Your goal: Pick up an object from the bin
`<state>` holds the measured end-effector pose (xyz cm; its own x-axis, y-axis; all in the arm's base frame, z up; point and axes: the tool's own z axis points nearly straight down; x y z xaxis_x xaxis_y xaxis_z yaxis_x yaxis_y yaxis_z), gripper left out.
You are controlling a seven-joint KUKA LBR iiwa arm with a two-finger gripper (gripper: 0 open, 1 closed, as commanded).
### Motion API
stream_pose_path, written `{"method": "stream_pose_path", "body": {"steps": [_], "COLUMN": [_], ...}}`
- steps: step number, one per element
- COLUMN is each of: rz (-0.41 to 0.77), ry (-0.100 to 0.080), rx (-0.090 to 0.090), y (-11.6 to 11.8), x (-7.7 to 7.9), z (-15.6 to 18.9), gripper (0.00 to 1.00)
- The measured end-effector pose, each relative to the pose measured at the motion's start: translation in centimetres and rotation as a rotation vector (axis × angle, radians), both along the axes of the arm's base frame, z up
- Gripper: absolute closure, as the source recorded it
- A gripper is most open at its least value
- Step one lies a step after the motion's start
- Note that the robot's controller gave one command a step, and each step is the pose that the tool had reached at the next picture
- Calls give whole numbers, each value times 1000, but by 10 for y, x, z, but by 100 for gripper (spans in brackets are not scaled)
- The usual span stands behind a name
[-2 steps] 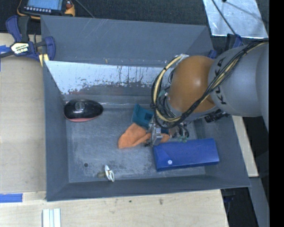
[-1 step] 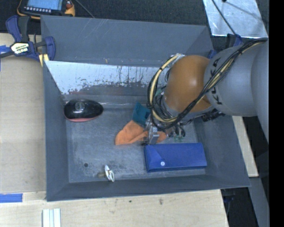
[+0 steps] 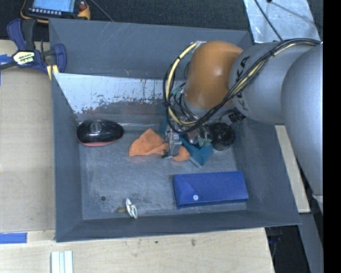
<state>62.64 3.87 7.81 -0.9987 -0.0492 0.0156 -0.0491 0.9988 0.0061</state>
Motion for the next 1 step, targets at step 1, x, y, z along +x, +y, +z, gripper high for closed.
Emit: {"method": "stream_pose_path", "body": {"steps": [1], "rz": [-1], "ry": [-7], "rx": [-1], "y": [-1], "x": [-1], "z": [-5], "gripper": [0]}}
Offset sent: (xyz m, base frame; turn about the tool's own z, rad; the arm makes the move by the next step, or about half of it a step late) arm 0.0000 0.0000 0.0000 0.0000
